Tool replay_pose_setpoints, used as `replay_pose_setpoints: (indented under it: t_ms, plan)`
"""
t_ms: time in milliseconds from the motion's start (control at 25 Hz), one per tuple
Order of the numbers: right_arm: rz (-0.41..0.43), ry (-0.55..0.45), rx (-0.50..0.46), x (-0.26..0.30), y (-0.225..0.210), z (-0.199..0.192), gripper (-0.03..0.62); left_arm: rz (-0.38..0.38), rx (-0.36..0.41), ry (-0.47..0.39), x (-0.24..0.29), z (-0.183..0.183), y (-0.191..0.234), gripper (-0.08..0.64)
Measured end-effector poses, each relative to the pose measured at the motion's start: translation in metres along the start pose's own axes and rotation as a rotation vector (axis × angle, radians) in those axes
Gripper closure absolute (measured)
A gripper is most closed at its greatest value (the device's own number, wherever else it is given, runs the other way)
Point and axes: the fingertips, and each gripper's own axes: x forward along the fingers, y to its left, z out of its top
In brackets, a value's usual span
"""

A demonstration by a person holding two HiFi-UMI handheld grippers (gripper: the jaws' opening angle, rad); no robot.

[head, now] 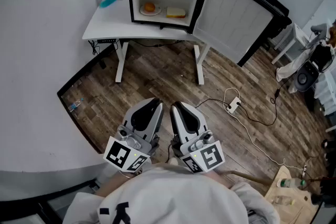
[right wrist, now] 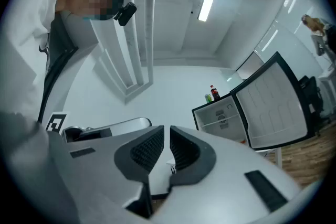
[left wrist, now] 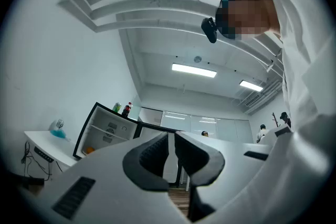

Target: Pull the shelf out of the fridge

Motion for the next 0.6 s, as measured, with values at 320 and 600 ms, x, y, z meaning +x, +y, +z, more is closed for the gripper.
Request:
replay_pose_setpoints:
  t_ms: [320,600]
  plan:
    - [0.004,-0.001,-0.012,-0.008,0.000,0.005,0.537,0.009,0.002,-0.004,-0.001,0.001,-0.007,0.517]
    - [0.015,-0.025,-0.002,-0.014,0.000,0.011,0.537,0.016,-0.001,-0.005,-0.002,-0.001,-0.013,0.517]
